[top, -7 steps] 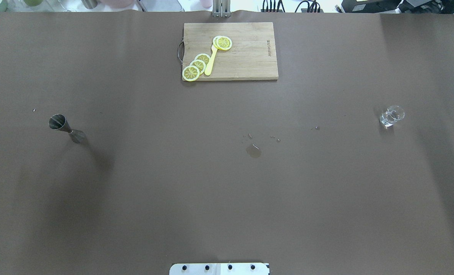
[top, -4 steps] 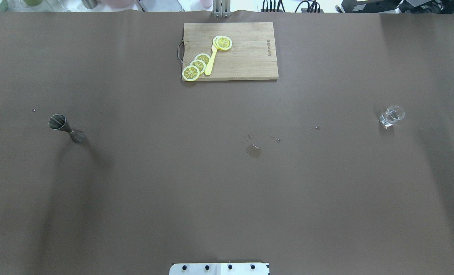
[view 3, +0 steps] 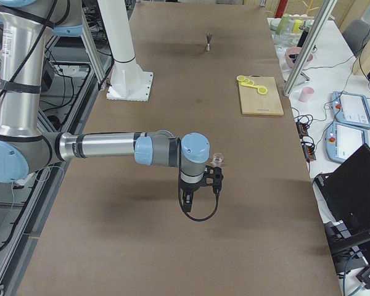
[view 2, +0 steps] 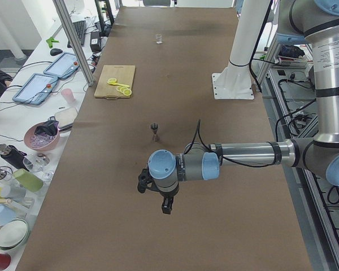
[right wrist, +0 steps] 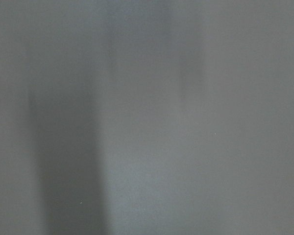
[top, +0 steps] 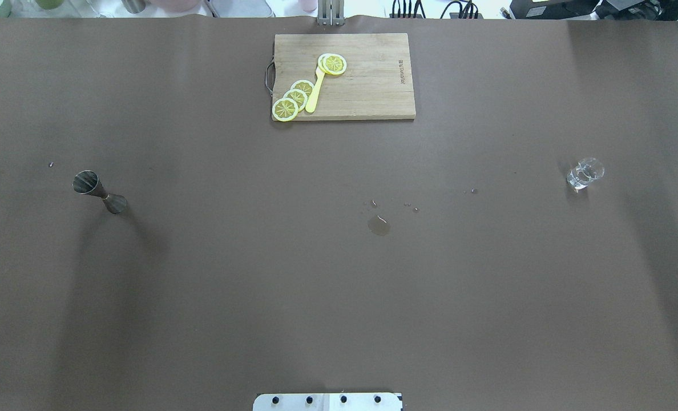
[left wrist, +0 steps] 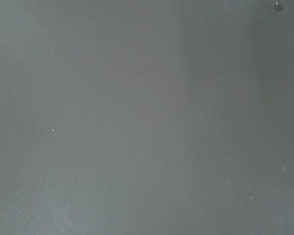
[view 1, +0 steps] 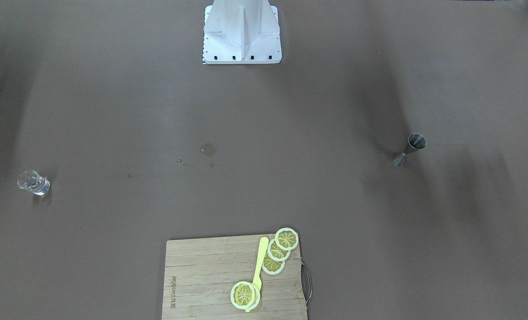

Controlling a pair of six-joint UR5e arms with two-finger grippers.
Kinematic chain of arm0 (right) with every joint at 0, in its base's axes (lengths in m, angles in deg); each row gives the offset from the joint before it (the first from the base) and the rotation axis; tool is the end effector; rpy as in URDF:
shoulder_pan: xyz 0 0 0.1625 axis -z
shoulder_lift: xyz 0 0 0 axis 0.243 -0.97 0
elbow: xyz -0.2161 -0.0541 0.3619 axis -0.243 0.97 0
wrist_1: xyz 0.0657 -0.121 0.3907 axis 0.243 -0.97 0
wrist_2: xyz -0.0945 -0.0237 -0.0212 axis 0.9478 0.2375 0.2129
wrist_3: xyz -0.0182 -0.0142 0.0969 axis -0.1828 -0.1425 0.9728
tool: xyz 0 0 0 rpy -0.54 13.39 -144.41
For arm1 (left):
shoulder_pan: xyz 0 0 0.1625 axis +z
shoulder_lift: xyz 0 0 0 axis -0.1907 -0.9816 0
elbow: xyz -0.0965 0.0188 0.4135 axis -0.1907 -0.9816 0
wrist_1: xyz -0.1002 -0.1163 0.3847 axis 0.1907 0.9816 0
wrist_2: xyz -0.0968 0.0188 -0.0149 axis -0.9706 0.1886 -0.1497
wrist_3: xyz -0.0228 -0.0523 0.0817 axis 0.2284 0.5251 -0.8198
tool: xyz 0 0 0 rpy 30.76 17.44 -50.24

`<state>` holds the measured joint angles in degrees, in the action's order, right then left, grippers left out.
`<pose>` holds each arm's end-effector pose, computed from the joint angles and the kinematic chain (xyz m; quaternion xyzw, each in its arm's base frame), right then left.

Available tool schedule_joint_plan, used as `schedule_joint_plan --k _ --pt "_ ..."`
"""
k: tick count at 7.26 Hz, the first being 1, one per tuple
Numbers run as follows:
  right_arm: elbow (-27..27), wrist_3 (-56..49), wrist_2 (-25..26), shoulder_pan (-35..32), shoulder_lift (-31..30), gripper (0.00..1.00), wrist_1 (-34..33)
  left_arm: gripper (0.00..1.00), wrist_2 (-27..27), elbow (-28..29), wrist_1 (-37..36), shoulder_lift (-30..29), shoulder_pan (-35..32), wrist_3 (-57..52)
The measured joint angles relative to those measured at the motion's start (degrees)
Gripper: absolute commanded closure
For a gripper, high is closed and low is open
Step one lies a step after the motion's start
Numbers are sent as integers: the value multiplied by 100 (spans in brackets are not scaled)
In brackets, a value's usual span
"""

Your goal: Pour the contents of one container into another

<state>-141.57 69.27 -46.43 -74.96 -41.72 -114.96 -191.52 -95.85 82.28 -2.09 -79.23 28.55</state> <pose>0.0609 -0.4132 0.6278 -0.0268 -0.3502 0.0029 0.9363 -0.0637 -0.3966 0.6852 -0.0167 0.3912 0.0881 0.9159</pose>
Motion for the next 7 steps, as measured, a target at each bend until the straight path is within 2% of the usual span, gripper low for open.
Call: schedule_joint_plan --k 3,7 --pt "0 -1 -13 -1 -8 0 74 1 286 -106 -976 -481 -262 -325" --pt "4 -1 -25 0 -17 0 136 1 368 -179 -1150 -819 -375 317"
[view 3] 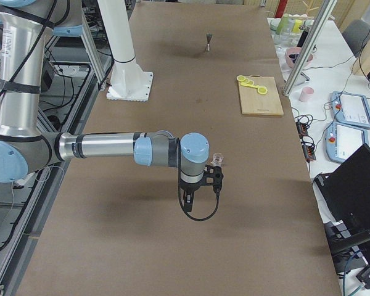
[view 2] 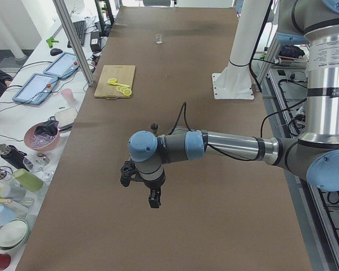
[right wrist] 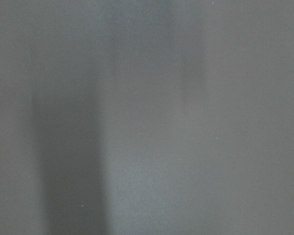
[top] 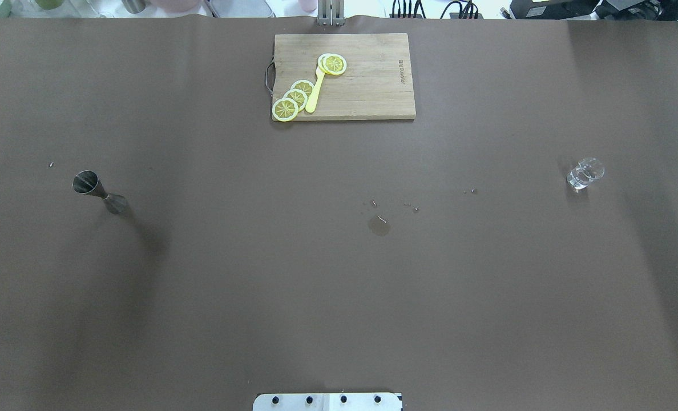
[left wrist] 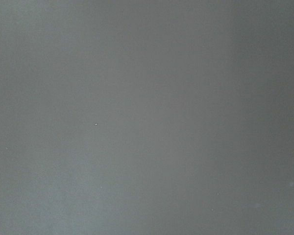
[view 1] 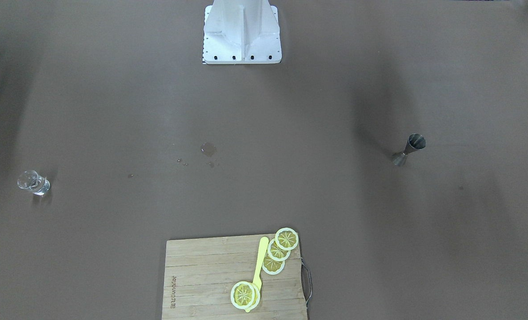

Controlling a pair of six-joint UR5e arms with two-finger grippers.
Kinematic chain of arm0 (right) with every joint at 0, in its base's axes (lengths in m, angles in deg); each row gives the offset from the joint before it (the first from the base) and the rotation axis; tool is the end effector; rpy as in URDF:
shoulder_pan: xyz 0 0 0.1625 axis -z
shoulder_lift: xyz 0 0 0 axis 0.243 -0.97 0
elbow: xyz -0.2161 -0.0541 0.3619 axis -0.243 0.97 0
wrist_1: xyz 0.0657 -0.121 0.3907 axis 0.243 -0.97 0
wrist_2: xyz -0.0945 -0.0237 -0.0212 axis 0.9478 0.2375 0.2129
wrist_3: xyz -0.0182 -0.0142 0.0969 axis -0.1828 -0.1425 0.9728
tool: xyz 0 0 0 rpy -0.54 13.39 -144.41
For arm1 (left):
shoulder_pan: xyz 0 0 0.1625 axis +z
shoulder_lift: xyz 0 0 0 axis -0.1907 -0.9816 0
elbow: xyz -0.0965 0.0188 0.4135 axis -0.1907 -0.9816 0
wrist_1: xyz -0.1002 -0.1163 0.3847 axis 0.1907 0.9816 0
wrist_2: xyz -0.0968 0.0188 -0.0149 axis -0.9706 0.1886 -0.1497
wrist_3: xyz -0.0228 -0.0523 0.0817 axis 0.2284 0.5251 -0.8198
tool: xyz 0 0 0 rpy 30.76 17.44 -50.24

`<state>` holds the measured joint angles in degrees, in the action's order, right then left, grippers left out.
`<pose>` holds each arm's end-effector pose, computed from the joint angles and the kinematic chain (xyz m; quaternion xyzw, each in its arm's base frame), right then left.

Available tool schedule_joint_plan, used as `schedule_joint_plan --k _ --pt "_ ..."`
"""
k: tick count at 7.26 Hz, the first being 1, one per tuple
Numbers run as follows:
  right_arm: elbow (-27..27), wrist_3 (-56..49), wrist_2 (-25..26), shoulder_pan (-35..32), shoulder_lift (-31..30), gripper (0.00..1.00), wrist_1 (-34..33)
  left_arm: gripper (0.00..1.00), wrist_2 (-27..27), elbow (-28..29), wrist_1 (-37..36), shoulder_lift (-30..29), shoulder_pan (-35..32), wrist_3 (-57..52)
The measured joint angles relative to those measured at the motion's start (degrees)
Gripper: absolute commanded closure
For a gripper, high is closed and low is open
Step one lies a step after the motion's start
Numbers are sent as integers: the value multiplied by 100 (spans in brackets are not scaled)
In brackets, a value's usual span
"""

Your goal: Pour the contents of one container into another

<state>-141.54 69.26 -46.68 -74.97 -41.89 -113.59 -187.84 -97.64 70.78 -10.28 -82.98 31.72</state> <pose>0.0606 -0.4137 0.6267 -0.0172 -0.3524 -0.0006 0.9357 -0.0980 -0.4463 0.6313 -0.0319 0.3633 0.0309 0.9306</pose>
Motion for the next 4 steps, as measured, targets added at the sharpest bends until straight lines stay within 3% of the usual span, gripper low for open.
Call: schedule_joint_plan --k 4 --pt "4 0 -1 0 -11 0 -2 1 -9 51 373 27 -4 75"
